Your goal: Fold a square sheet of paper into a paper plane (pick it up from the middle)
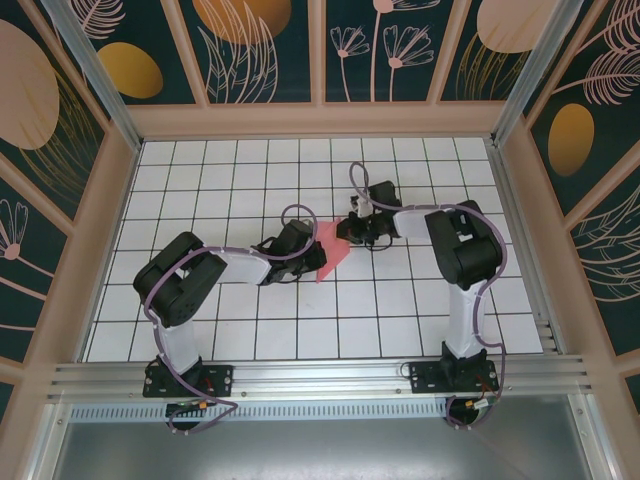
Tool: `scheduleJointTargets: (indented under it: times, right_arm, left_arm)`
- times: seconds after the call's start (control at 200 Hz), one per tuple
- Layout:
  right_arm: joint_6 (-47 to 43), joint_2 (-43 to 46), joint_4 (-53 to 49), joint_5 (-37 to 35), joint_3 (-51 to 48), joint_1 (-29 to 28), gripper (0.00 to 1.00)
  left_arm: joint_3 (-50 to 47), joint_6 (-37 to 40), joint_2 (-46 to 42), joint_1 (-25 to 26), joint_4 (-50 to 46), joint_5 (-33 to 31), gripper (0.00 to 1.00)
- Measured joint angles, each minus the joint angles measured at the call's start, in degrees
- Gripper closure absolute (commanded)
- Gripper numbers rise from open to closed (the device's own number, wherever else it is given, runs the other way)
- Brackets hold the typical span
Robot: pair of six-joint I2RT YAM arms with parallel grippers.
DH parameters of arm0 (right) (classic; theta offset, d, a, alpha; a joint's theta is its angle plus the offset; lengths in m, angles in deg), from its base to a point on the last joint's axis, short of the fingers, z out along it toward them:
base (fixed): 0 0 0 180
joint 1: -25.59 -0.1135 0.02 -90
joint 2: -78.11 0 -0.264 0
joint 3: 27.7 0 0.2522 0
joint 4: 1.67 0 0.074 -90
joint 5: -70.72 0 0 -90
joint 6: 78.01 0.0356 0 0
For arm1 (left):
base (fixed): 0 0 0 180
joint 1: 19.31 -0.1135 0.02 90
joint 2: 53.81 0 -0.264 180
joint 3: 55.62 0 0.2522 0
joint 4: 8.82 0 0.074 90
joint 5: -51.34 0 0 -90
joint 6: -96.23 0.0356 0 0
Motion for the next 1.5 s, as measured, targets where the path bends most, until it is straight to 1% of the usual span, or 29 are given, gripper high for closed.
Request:
scheduleJointTargets:
  times: [0.15, 0.295, 0.48, 0.565, 0.666, 0.816, 0.946, 1.101, 1.221, 1.496]
  right_arm:
    - [0.0, -2.19, -1.09, -3.3, 4.42, 2.62, 0.93]
    - [-0.11, -3.41, -2.69, -6.27, 7.76, 3.61, 0.93]
    - [-0.98, -2.51, -2.25, -5.4, 6.62, 3.5, 0.93]
    - [-1.57, -0.35, -1.73, -4.0, 3.98, 2.8, 0.93]
    - [-2.47, 1.57, -1.2, -2.12, 1.95, 0.46, 0.93]
    - [-3.1, 1.81, -0.79, -0.55, 0.85, -3.67, 0.93]
    - [-3.08, 1.44, -0.81, -0.52, 1.01, -4.46, 0.94]
    - [-2.82, -1.62, -1.09, -2.1, 3.41, -3.39, 0.95]
    - [-1.84, -2.47, -1.51, -1.75, 4.57, -2.23, 0.95]
    - [0.52, -4.68, -1.92, -6.51, 9.11, 2.67, 0.96]
  left_arm:
    - [-0.48, 0.0, -0.22, -0.11, 0.24, 0.46, 1.0]
    - [-0.66, 0.02, -0.33, -0.26, 0.33, 0.96, 1.0]
    - [-0.66, 0.02, -0.33, -0.31, 0.31, 1.11, 1.0]
    - [-0.63, 0.02, -0.33, -0.31, 0.31, 1.11, 1.0]
    - [-0.63, 0.02, -0.33, -0.31, 0.28, 1.11, 1.0]
    - [-0.63, 0.04, -0.33, -0.31, 0.26, 1.11, 1.0]
    - [-0.63, 0.04, -0.33, -0.31, 0.24, 1.11, 1.0]
    - [-0.63, 0.04, -0.33, -0.31, 0.24, 1.14, 1.0]
    - [-0.63, 0.07, -0.33, -0.31, 0.22, 1.18, 1.0]
    - [-0.63, 0.09, -0.33, -0.31, 0.24, 1.33, 1.0]
